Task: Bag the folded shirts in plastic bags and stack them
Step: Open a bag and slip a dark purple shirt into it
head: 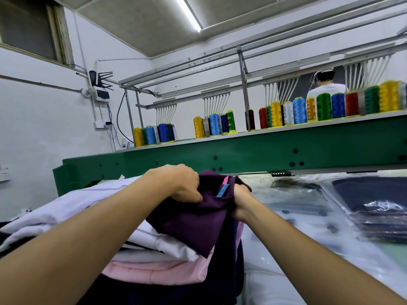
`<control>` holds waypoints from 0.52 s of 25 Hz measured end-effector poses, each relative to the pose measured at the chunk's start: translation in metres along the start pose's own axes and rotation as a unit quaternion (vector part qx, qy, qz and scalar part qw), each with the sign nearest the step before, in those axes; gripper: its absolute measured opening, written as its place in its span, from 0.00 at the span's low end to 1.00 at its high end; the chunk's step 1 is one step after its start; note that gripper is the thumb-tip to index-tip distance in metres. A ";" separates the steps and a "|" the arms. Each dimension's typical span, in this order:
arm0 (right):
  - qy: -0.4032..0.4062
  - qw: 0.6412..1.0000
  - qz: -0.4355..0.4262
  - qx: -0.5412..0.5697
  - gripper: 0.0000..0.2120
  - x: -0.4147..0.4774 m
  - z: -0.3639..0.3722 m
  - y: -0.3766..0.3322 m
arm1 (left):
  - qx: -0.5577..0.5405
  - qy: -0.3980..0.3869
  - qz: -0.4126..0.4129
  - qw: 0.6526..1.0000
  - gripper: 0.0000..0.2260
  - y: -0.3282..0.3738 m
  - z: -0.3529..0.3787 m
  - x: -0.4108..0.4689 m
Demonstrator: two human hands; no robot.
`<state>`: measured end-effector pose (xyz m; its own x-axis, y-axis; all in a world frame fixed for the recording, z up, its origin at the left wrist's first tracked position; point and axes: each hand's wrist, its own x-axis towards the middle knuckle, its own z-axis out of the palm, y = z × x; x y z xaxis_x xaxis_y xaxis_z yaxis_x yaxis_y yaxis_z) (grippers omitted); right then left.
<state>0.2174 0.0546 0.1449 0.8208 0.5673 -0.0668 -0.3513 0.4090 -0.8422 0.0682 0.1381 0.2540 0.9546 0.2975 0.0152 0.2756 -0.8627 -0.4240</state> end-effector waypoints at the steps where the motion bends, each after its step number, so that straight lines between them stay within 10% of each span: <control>1: -0.025 1.000 0.005 0.015 0.17 -0.004 0.000 -0.001 | -0.022 -0.021 -0.010 0.999 0.17 -0.002 -0.003 -0.001; 8: -0.112 0.993 0.030 0.013 0.36 -0.013 -0.001 -0.012 | -0.208 -0.104 0.121 0.965 0.20 -0.011 -0.035 -0.031; 13: -0.005 0.993 -0.006 -0.119 0.09 -0.011 0.024 -0.014 | -0.288 -0.197 0.129 0.928 0.14 -0.005 -0.040 -0.041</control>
<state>0.2026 0.0599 0.1699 0.8188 0.5718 -0.0516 -0.2239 0.2353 -0.9458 0.0320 0.1141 0.2921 0.9134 0.0782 -0.3995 0.1657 -0.9678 0.1894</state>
